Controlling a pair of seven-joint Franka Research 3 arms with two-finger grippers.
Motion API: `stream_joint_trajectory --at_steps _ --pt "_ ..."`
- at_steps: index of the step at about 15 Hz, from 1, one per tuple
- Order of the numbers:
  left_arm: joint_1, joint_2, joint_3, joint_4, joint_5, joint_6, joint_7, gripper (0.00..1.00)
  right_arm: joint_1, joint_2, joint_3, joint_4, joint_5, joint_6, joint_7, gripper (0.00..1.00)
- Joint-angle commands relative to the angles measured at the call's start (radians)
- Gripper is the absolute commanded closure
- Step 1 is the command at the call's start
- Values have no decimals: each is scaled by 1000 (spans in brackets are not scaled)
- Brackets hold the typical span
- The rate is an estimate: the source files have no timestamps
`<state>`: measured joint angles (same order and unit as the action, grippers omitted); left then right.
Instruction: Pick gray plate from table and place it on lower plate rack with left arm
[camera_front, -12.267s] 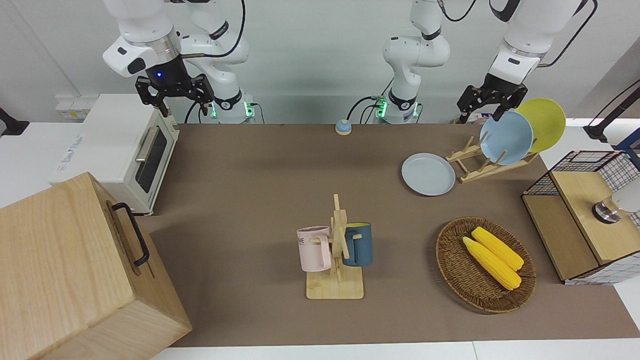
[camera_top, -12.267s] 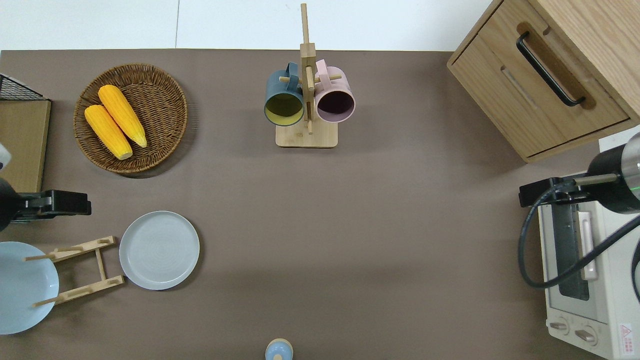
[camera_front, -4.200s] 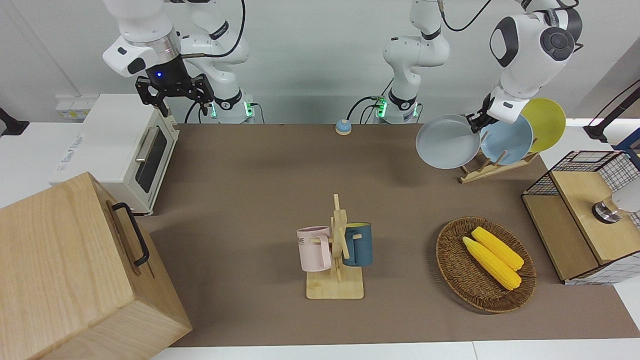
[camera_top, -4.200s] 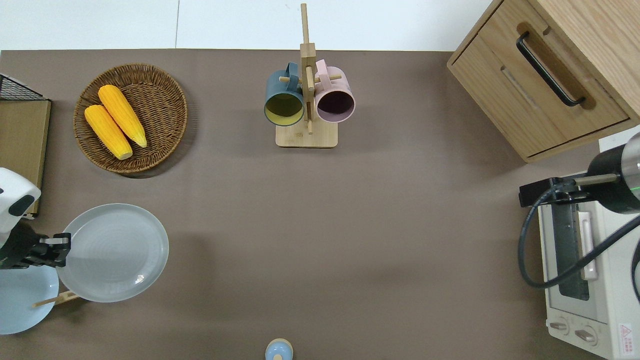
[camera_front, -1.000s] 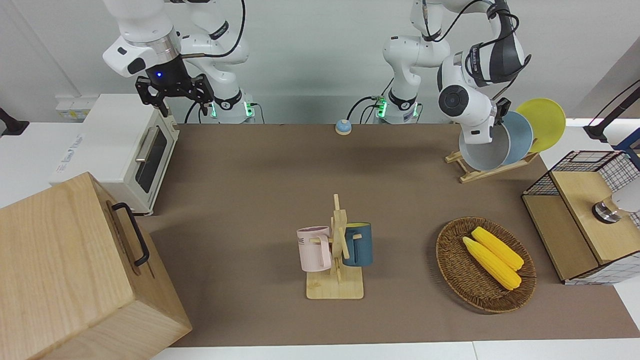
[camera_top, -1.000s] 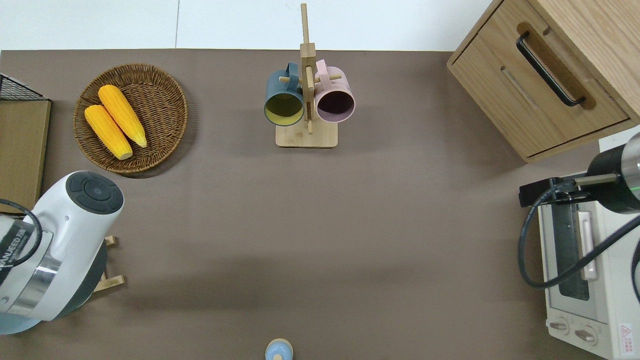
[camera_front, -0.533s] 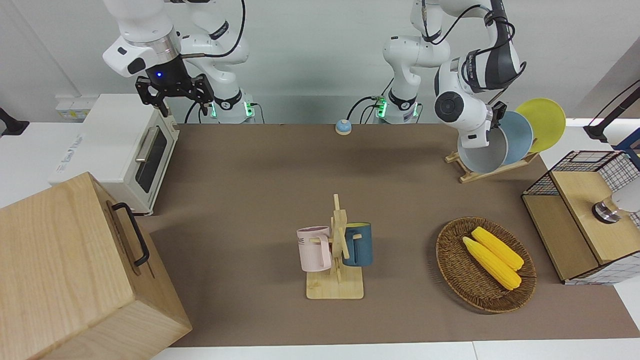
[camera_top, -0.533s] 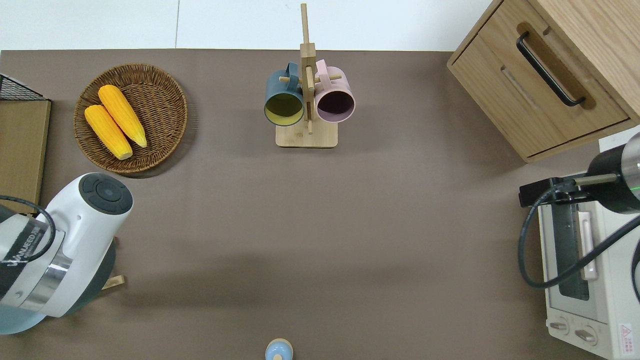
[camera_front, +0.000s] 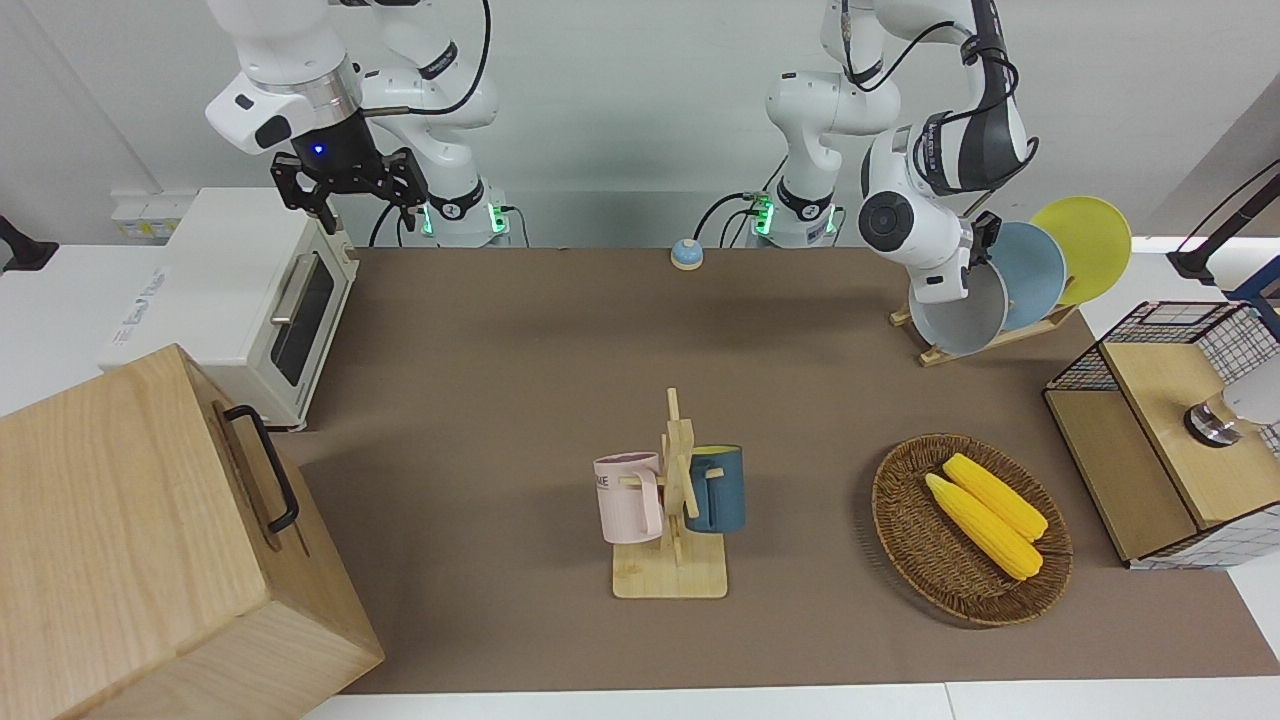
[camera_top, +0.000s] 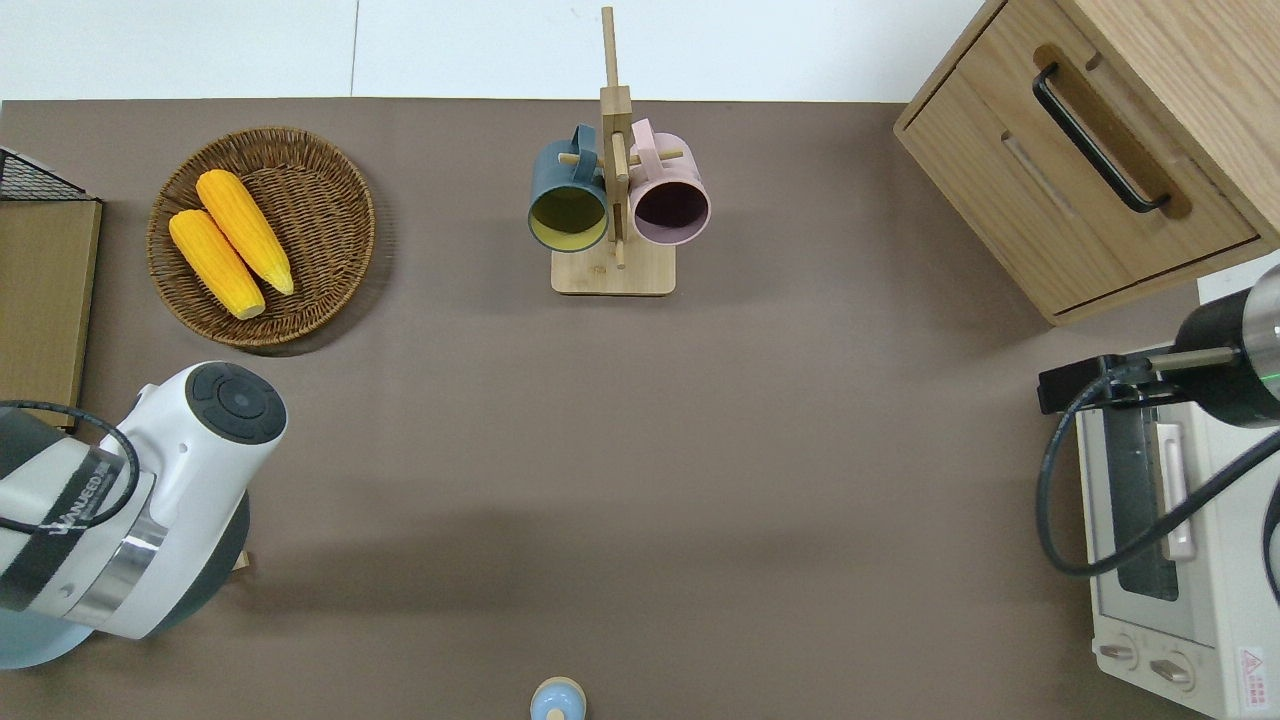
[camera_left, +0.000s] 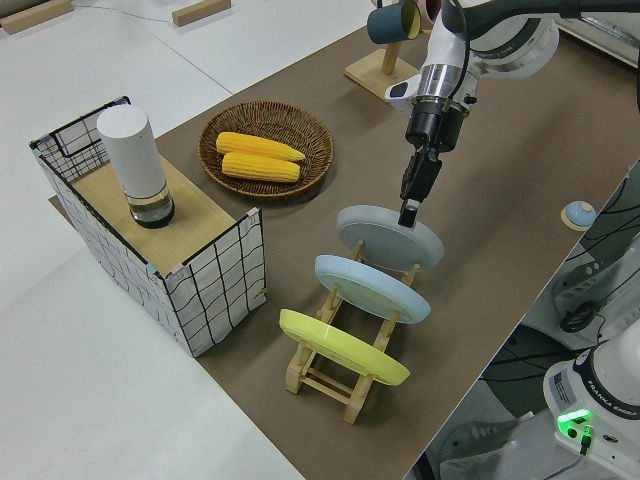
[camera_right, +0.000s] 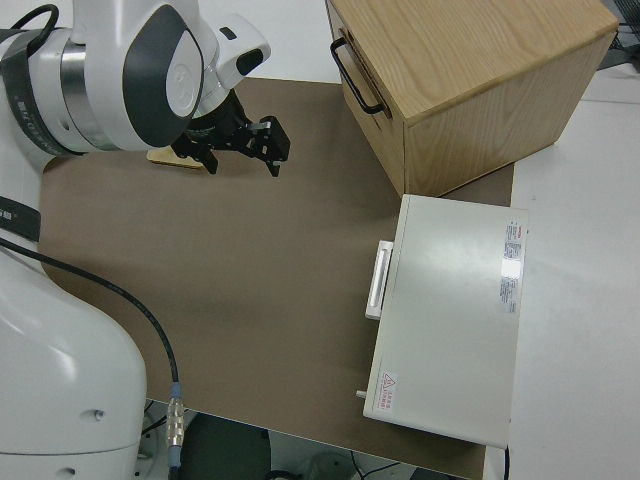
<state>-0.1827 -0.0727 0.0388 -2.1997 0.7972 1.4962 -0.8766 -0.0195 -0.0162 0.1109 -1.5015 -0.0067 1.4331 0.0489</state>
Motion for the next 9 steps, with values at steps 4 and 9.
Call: stream_joint_trajectory --at_steps 4,9 --pt "-27 -13 7 -29 11 9 -32 997 -25 -2 18 7 19 -16 9 11" --pt "-27 -13 7 -28 11 10 -16 9 -25 -2 18 7 19 -16 9 11"
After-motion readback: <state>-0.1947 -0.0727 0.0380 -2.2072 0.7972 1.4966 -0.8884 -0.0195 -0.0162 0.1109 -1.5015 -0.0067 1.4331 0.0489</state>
